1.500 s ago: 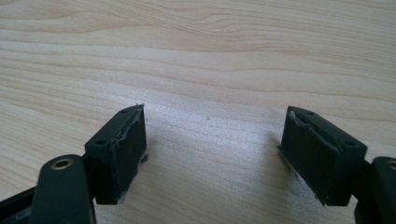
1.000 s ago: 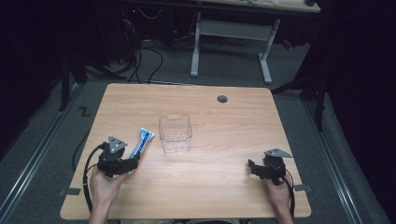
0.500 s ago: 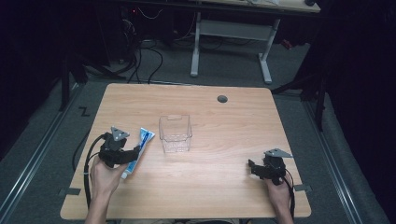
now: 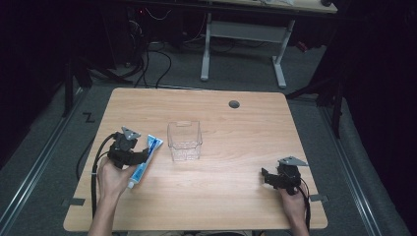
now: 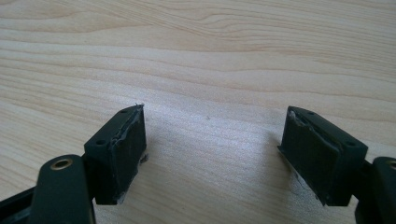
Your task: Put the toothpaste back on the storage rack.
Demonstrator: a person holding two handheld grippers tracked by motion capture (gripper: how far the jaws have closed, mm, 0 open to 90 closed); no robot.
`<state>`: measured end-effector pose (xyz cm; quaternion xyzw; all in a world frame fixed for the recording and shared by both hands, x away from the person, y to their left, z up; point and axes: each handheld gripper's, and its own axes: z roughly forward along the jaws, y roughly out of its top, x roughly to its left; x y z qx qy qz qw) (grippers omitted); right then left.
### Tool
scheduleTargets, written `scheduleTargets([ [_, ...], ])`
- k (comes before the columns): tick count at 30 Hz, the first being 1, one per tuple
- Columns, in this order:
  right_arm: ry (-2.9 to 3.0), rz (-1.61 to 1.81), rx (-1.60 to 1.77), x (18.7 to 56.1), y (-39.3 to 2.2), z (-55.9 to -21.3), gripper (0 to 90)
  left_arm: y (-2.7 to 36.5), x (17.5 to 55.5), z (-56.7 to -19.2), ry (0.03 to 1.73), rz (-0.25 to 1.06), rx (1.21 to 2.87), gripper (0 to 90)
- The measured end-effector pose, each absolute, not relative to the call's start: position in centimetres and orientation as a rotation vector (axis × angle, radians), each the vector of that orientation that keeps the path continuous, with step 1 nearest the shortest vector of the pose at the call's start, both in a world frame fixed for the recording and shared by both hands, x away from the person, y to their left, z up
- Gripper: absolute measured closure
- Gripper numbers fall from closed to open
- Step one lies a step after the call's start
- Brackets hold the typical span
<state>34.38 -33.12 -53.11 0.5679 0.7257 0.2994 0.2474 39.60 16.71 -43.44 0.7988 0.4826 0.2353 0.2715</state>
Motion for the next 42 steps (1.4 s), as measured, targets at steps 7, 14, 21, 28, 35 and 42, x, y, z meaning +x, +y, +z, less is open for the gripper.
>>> scheduleTargets([
  [7, 1.978, 0.816, 1.549, 34.4, -33.1, -53.1, 21.9, 16.4, 40.8, -43.2, 1.297, 0.603, 2.172, 41.1],
  [14, 1.978, 0.816, 1.549, 34.4, -33.1, -53.1, 21.9, 15.9, 41.8, -43.3, 1.311, 0.605, 2.19, 40.1],
  [21, 1.979, 0.816, 1.548, 34.4, -33.1, -53.1, 21.9, 15.4, 43.1, -43.9, 1.346, 0.591, 2.218, 43.3],
  [28, 1.979, 0.816, 1.548, 34.4, -33.1, -53.1, 21.9, 14.5, 44.2, -45.3, 1.378, 0.575, 2.274, 42.9],
  [35, 1.979, 0.816, 1.548, 34.4, -33.1, -53.1, 21.9, 13.9, 44.9, -46.5, 1.38, 0.566, 2.307, 44.3],
  [42, 1.979, 0.816, 1.548, 34.4, -33.1, -53.1, 21.9, 13.6, 45.4, -47.7, 1.414, 0.524, 2.314, 47.2],
])
